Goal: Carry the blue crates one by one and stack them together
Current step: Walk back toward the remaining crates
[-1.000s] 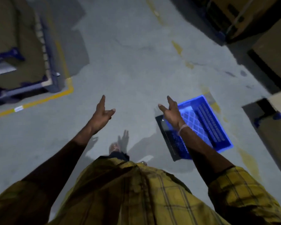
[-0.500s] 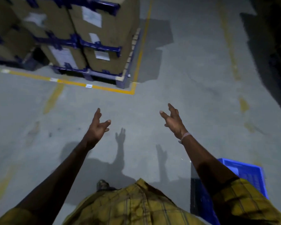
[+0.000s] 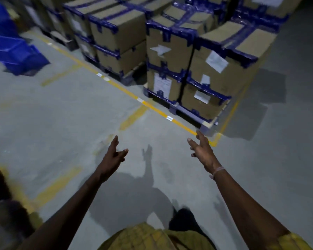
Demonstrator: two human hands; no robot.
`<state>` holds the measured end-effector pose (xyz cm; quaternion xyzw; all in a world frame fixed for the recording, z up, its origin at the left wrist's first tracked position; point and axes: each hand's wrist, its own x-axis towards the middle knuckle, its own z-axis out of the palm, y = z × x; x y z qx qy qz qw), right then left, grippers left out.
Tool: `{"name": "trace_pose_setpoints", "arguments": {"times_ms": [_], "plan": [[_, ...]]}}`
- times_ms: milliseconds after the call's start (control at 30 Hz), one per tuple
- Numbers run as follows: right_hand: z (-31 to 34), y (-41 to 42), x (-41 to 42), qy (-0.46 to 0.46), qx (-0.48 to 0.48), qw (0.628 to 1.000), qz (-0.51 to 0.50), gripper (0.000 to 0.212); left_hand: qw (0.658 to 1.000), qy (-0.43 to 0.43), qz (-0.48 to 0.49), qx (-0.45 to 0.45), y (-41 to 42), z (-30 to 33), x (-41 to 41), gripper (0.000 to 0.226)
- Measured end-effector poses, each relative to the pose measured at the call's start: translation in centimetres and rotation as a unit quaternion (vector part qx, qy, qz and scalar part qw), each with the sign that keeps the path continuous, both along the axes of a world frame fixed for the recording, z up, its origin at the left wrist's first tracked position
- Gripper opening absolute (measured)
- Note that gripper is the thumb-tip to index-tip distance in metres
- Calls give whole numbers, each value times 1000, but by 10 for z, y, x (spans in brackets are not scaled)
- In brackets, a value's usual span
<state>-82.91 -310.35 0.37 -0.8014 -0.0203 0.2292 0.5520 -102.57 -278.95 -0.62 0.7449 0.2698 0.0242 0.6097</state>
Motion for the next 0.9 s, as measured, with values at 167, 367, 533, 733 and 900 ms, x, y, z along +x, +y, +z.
{"name": "trace_pose_setpoints", "arguments": {"times_ms": [167,367,533,733,900], "plan": [[-8,99,81,-2,-4,996,87,73,997,-12,77,-3,67,-3,37,79],[-9,218,176,9,-4,985,173,79,985,-18,174,-14,136,6,78,80],[4,319,234,3,-12,970,241,74,967,-25,253,1,194,16,102,80],[2,459,266,35,-17,951,306,70,938,-15,347,-5,280,1,105,75],[-16,601,280,18,-16,943,331,70,928,-22,372,-7,395,-24,107,76]]}}
